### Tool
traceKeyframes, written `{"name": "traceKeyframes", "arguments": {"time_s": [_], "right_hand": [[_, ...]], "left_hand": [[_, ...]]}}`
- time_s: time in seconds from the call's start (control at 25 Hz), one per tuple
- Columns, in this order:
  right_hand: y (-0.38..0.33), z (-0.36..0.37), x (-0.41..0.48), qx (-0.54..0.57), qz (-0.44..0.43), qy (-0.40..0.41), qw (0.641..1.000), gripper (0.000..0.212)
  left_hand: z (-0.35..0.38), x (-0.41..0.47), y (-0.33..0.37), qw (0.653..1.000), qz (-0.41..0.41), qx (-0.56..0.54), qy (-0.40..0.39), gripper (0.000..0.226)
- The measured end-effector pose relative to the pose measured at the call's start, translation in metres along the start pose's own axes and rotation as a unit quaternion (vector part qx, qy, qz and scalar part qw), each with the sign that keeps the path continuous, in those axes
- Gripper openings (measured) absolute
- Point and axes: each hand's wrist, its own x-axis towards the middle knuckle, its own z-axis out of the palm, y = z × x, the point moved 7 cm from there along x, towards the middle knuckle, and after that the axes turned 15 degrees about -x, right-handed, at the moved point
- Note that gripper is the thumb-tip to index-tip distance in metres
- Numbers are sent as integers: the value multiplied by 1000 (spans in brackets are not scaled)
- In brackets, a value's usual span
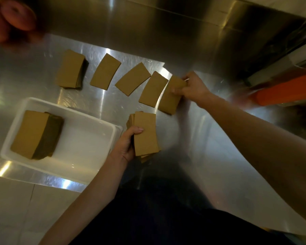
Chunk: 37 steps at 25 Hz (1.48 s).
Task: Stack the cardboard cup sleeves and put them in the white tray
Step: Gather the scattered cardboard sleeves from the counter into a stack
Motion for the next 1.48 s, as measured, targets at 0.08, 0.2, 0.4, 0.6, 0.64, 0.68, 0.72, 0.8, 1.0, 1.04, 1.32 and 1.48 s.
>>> {"name": "traceKeyframes", "arguments": {"time_s": [0.08, 0.2, 0.4, 0.6, 0.64, 0.68, 0.72, 0.8, 1.0, 1.04, 1.32, 1.48], "right_hand": [[-10, -4, 3, 95, 2, -24, 995, 70], [-45, 11, 10, -37, -41, -24, 998, 83], [-63, 47, 14, -327, -73, 20, 942, 103], [-61, 30, 11, -21, -17, -54, 998, 64], [-67, 24, 9, 46, -13, -60, 997, 68], [-75, 22, 12, 73, -14, -62, 995, 72], [-85, 24, 14, 73, -18, -64, 995, 76], [-105, 37, 20, 1, -35, -52, 998, 81], [-130, 67, 27, -267, -57, 9, 962, 98], [-130, 68, 27, -294, -50, 13, 954, 101], [-160, 51, 24, -22, -88, -147, 985, 64], [-203, 83, 40, -105, -132, -150, 974, 72]], "left_hand": [[2, -3, -1, 1000, 7, -6, -3, 126], [8, -9, -3, 1000, 9, -6, -8, 104], [-2, -17, 1, 999, 10, -25, 25, 108], [-9, -21, 6, 999, 9, -38, 23, 134], [-8, -22, 6, 999, 8, -39, 22, 135], [-9, -23, 7, 999, 12, -42, 23, 135], [-10, -25, 9, 998, 17, -47, 24, 136], [-12, -28, 14, 998, 23, -52, 26, 134], [-19, -33, 21, 997, 23, -64, 24, 101], [-21, -34, 21, 997, 17, -65, 30, 107], [-20, -32, 18, 996, 6, -84, 37, 92], [-17, -37, 17, 994, 9, -100, 29, 55]]}}
